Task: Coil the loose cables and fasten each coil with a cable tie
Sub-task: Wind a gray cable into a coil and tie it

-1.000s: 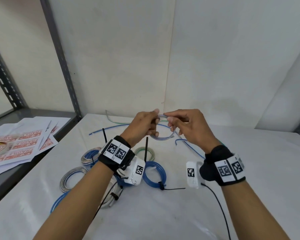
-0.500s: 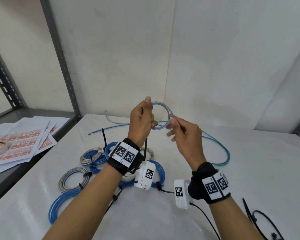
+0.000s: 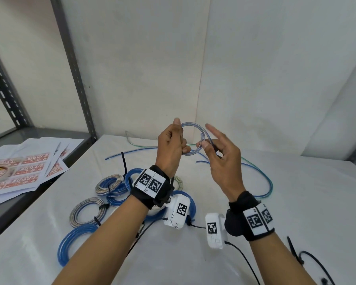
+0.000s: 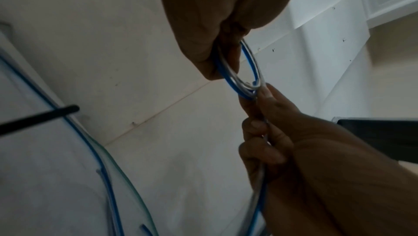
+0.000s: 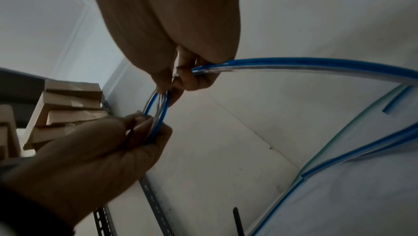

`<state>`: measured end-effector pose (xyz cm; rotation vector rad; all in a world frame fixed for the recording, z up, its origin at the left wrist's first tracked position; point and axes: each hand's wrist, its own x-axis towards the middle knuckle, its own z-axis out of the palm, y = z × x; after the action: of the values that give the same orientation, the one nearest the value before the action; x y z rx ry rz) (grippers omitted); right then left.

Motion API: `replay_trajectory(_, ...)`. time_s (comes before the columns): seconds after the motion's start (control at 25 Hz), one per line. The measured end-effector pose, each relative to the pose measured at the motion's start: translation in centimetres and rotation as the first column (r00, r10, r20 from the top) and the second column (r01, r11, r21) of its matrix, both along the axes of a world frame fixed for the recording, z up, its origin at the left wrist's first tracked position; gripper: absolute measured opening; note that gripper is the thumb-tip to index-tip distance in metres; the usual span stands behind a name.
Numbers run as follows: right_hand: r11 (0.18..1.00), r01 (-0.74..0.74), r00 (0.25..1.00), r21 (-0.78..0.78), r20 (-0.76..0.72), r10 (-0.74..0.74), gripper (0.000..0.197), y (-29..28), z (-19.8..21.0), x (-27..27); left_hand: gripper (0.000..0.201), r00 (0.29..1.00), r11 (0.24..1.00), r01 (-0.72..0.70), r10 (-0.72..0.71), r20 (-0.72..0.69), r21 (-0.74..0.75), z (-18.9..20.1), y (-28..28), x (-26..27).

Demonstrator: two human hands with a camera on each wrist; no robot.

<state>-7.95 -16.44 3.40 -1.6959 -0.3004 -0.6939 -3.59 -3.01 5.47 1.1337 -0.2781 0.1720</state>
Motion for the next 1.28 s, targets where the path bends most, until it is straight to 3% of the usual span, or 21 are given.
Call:
replay_trajectory(0.2,0.990,0.057,0.998,0.128,-0.034,-0.053,0.033,1.8,-0.2,0.1,0.042,0.999,0.991,0.013,-0.020,-0.048,-0.131,-0.3,-0.5,0.1)
replay_trajectory(0.28,0.996,0.009,0.998,0.088,-0.055,-0.005,0.031,0.6,0.4,0.5,0.042,0.994,0.997,0.062,-0.065,-0.089,-0.039,-0.6,0.5,0.4)
replay_trajectory(0.32,0.999,-0.032,0.997,0.001,-0.065,0.032,0.029,-0.3,0.6,0.6,0.040,0.991,0.992,0.103,-0.095,-0.093,0.077,-0.7,1.4,0.7)
replay_trajectory(0.36,0.991,-0.076,0.995,-0.110,-0.076,0.068,0.027,-1.2,0.9,0.8,0.038,0.988,0.957,0.152,-0.137,-0.077,0.247,-0.6,2.2,0.9)
replay_trajectory(0.4,0.969,-0.117,0.990,-0.217,-0.097,0.098,0.025,-1.8,1.0,0.8,0.038,0.980,0.876,0.198,-0.193,-0.056,0.440,-0.5,3.0,0.9)
replay_trajectory(0.48,0.918,-0.180,0.979,-0.353,-0.153,0.134,0.020,-2.2,1.2,0.8,0.044,0.946,0.657,0.244,-0.323,-0.026,0.713,-0.3,3.8,0.8)
replay_trajectory(0.56,0.902,-0.197,0.975,-0.385,-0.175,0.139,0.014,-2.3,1.1,0.9,0.045,0.923,0.558,0.245,-0.384,-0.015,0.792,-0.3,4.0,0.7)
replay_trajectory(0.68,0.931,-0.178,0.975,-0.320,-0.188,0.122,0.015,-2.3,0.8,1.1,0.039,0.913,0.490,0.189,-0.407,0.031,0.851,-0.5,4.1,1.0)
replay_trajectory(0.76,0.954,-0.151,0.979,-0.259,-0.171,0.109,0.018,-2.4,0.8,1.3,0.036,0.913,0.537,0.150,-0.397,0.091,0.830,-0.7,3.8,1.2)
replay_trajectory(0.84,0.976,-0.117,0.988,-0.186,-0.118,0.096,0.012,-2.3,0.7,1.3,0.034,0.934,0.671,0.116,-0.325,0.149,0.732,-1.1,3.3,1.4)
replay_trajectory(0.92,0.991,-0.095,0.992,-0.097,-0.095,0.086,0.007,-2.1,0.3,1.4,0.034,0.960,0.837,0.135,-0.242,0.139,0.530,-1.4,3.0,1.6)
replay_trajectory(1.0,0.993,-0.111,0.987,0.041,-0.116,0.115,0.009,-1.4,-0.1,1.5,0.034,0.976,0.933,0.142,-0.188,0.111,0.329,-1.8,2.7,2.1)
replay_trajectory(1.12,0.965,-0.131,0.981,0.227,-0.112,0.159,0.016,-0.4,-0.7,1.9,0.033,0.986,0.976,0.092,-0.117,0.119,0.197,-2.6,1.6,2.6)
replay_trajectory(1.28,0.980,-0.073,0.992,0.186,-0.084,0.090,0.014,-0.8,-1.0,3.3,0.031,0.988,0.981,0.089,-0.109,0.109,0.170,-3.6,1.0,3.3)
